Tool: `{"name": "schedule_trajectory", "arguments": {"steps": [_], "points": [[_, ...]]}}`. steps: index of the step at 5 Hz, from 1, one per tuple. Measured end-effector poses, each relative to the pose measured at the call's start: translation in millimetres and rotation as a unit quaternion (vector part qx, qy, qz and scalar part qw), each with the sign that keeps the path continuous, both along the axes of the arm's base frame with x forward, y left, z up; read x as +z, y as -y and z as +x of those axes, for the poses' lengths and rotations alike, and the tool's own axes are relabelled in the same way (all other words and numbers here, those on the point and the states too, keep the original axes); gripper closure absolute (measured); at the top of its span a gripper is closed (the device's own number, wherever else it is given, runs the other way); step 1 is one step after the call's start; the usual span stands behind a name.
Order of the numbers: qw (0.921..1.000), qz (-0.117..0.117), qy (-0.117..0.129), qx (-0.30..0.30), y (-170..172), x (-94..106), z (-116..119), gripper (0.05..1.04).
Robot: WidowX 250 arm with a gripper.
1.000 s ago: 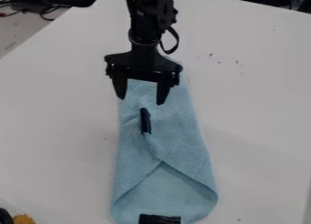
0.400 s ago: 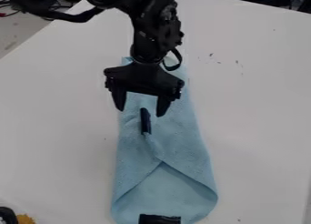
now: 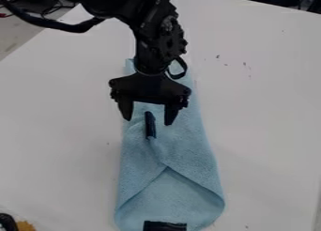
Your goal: Unfold the cloth from center to the left
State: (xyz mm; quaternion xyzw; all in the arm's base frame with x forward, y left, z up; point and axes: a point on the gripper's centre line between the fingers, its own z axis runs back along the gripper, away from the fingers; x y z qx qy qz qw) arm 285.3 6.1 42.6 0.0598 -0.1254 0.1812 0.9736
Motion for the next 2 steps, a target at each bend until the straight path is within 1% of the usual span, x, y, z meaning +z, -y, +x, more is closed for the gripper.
{"name": "schedule_trajectory", "arguments": {"steps": [1, 2], "points": [[0.9999, -0.009, -0.013, -0.003, -2, -12.1, 1, 0.083], [0.9994, -0.023, -0.023, -0.011, -4, -24.9, 4, 0.108]]}}
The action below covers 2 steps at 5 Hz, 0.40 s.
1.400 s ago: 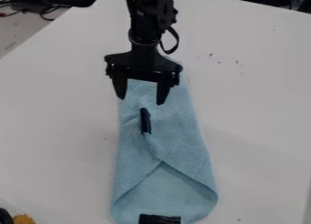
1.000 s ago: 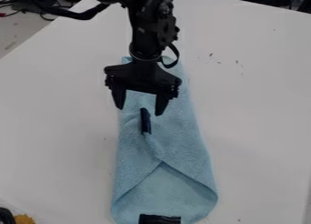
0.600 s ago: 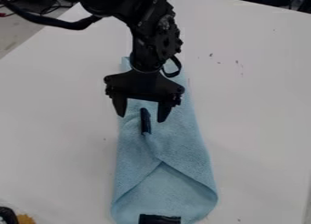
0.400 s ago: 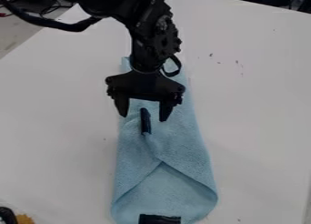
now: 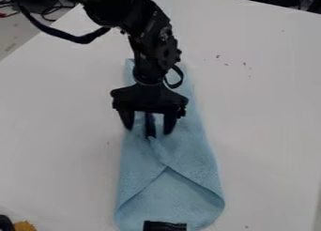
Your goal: Unfold the cloth from center to the left
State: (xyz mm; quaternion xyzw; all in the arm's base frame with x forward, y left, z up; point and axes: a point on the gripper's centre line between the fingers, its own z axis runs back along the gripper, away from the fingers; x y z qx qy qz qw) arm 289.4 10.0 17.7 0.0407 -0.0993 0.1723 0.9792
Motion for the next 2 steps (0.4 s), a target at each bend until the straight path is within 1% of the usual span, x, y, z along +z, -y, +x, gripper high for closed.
{"name": "schedule_trajectory", "arguments": {"steps": [1, 2], "points": [[0.9999, -0.007, -0.004, -0.007, 0.5, -5.8, 1.6, 0.264], [0.9999, 0.0, -0.007, -0.01, -1.3, -2.6, 4.2, 0.429]]}}
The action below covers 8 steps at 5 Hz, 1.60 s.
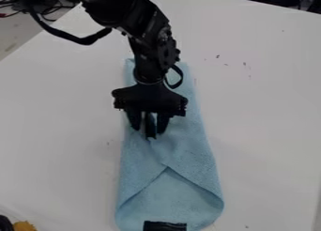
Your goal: Unfold the cloth from center to the left
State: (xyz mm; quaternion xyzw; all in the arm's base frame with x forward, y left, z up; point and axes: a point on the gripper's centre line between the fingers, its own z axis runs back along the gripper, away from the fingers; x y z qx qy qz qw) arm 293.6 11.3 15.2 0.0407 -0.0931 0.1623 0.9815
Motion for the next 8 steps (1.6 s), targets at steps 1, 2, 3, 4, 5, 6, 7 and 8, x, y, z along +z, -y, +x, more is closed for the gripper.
{"name": "schedule_trajectory", "arguments": {"steps": [1, 2, 3, 4, 5, 6, 7, 8], "points": [[0.9999, 0.011, -0.006, 0.003, 0.6, 2.3, -0.9, 0.152], [0.9997, 0.023, 0.001, 0.002, 3.9, 10.6, -0.9, 0.075], [0.9997, 0.024, 0.003, 0.004, 3.3, 12.0, -0.6, 0.127], [0.9997, 0.023, 0.008, 0.004, 3.6, 11.5, 0.7, 0.402], [0.9997, 0.021, 0.009, 0.002, 4.2, 11.6, 0.9, 0.709], [0.9998, 0.015, 0.009, 0.006, 2.4, 8.1, 1.6, 0.926], [0.9999, 0.012, 0.009, 0.002, 2.6, 5.9, 2.4, 1.023], [0.9999, 0.012, 0.01, 0.007, 2.5, 6.2, 2.7, 1.03]]}}
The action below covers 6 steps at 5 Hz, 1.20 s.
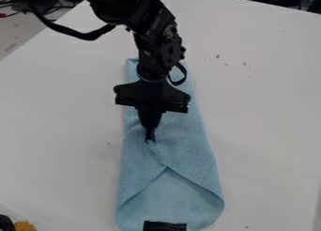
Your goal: Unfold the cloth from center to the left
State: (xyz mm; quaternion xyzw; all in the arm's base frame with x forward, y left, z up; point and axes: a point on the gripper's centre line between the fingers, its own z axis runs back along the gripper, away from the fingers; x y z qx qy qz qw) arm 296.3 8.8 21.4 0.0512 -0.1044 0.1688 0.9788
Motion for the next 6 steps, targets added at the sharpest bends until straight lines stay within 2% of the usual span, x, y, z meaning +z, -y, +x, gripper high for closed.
{"name": "schedule_trajectory", "arguments": {"steps": [1, 2, 3, 4, 5, 6], "points": [[0.9999, 0.007, -0.01, 0.006, -1, 0.4, -3, 1.03], [0.9996, 0.021, -0.018, -0.007, 13, 11.9, 2, 1.03], [0.9995, 0.021, -0.001, -0.023, 34, 28.5, 18, 1.03], [0.9987, 0.015, 0.002, -0.048, 64, 33.9, 37, 1.03], [0.9969, 0.018, 0.006, -0.077, 100, 37.3, 59, 1.03], [0.9958, 0.002, 0.022, -0.089, 128, 38.1, 75, 1.031]]}}
